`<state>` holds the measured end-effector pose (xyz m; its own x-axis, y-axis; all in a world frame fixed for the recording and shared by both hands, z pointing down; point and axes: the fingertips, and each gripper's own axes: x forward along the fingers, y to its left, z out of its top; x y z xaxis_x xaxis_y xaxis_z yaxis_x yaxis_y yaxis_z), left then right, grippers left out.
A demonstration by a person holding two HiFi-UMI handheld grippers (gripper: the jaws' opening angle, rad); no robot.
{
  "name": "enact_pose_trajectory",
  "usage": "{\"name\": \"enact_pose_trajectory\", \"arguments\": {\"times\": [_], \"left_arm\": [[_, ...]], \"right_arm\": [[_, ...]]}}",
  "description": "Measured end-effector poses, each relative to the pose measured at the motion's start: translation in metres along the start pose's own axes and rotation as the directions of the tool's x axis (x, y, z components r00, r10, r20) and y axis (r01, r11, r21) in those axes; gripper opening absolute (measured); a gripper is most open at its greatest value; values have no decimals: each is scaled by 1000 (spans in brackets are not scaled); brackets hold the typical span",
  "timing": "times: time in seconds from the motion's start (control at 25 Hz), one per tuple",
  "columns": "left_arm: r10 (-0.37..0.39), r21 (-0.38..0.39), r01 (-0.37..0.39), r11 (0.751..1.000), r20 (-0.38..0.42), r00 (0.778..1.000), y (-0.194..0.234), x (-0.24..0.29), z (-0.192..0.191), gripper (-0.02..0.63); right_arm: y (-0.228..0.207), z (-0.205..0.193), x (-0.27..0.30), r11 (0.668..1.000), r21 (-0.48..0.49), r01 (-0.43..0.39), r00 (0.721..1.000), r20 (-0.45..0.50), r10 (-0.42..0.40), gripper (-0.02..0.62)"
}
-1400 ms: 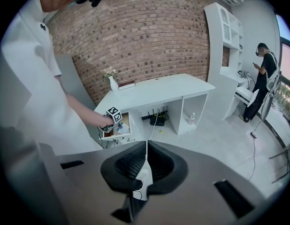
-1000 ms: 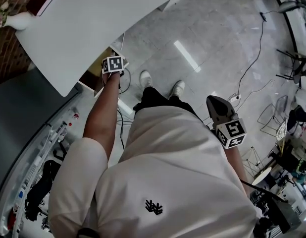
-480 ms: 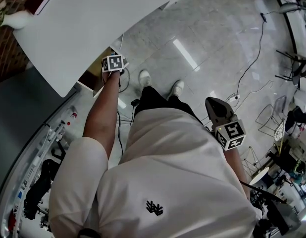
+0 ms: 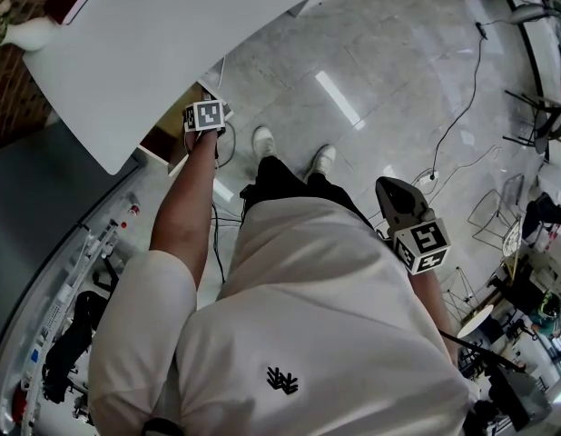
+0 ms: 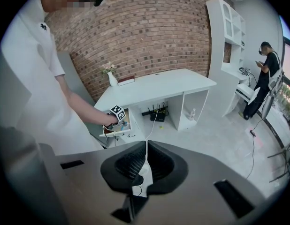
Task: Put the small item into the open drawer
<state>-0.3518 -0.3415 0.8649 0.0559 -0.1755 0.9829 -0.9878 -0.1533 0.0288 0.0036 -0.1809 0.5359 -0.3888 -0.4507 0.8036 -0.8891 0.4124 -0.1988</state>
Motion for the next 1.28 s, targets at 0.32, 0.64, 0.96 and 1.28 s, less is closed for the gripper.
{"name": "enact_pose_trajectory", "arguments": {"times": [0.32,0.64,0.96,1.28], "left_arm": [[-16,-35,18,999,54,998,-4,-17,-8,167],[5,-69,4,998,122,992,-13,-58,-23,167],[35,-97,-16,995,199,979,-45,-112,-54,169],[-16,-118,51,992,288,958,-135,-194,-104,134]], "right_arm": [[1,-5,-10,999,-27,-33,999,28,33,34],[-11,-12,-23,994,-76,-82,994,71,87,34],[-26,-23,-51,975,-158,-154,977,125,175,34],[-55,-43,-98,940,-250,-230,949,158,274,34]]}}
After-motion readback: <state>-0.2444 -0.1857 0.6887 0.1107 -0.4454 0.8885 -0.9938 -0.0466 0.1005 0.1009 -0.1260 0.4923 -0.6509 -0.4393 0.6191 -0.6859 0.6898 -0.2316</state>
